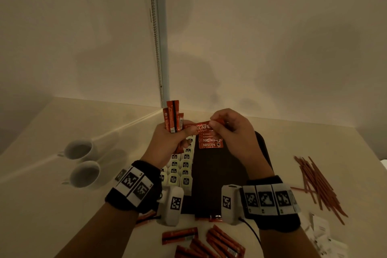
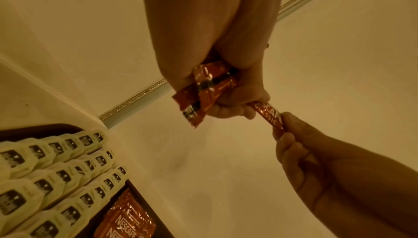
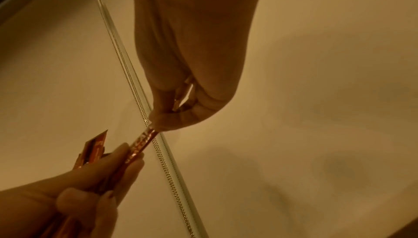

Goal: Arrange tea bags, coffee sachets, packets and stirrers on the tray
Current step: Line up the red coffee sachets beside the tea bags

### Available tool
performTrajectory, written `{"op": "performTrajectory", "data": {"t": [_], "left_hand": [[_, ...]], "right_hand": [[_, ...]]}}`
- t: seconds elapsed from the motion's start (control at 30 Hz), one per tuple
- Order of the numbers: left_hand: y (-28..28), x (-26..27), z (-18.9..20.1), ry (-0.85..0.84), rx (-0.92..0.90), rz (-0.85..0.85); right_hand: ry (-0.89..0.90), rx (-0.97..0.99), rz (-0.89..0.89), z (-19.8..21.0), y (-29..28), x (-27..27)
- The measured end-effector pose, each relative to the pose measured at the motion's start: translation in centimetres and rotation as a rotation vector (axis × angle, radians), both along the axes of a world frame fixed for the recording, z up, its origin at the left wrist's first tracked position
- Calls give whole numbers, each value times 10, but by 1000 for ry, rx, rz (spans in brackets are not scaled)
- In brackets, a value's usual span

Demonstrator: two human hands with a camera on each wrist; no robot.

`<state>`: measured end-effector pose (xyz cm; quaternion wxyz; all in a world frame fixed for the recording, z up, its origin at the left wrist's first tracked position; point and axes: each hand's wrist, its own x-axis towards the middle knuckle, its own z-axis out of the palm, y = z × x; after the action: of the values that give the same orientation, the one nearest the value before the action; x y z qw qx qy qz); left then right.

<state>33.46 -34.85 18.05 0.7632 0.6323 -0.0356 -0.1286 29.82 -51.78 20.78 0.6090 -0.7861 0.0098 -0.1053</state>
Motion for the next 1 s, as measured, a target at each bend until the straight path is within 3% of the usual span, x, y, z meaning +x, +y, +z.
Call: {"op": "performTrajectory", "data": {"t": [0.17, 0.3, 0.5, 0.7, 0.87, 1.0], "left_hand": [[4, 3, -4, 29, -40, 37], [4, 1, -9, 65, -59, 78], [7, 6, -14, 58, 73, 77], [30, 14, -28, 221, 85, 172], [45, 20, -38, 415, -27, 162], [47, 21, -41, 418, -15, 127]], "right_hand": [[5, 124, 34, 1, -1, 0], [12, 70, -4, -2, 0, 3], [150, 61, 89, -18, -12, 14], [276, -208, -115, -86, -59, 42], [579, -389, 33, -151, -80, 53], [635, -350, -51, -172, -79, 62]]}}
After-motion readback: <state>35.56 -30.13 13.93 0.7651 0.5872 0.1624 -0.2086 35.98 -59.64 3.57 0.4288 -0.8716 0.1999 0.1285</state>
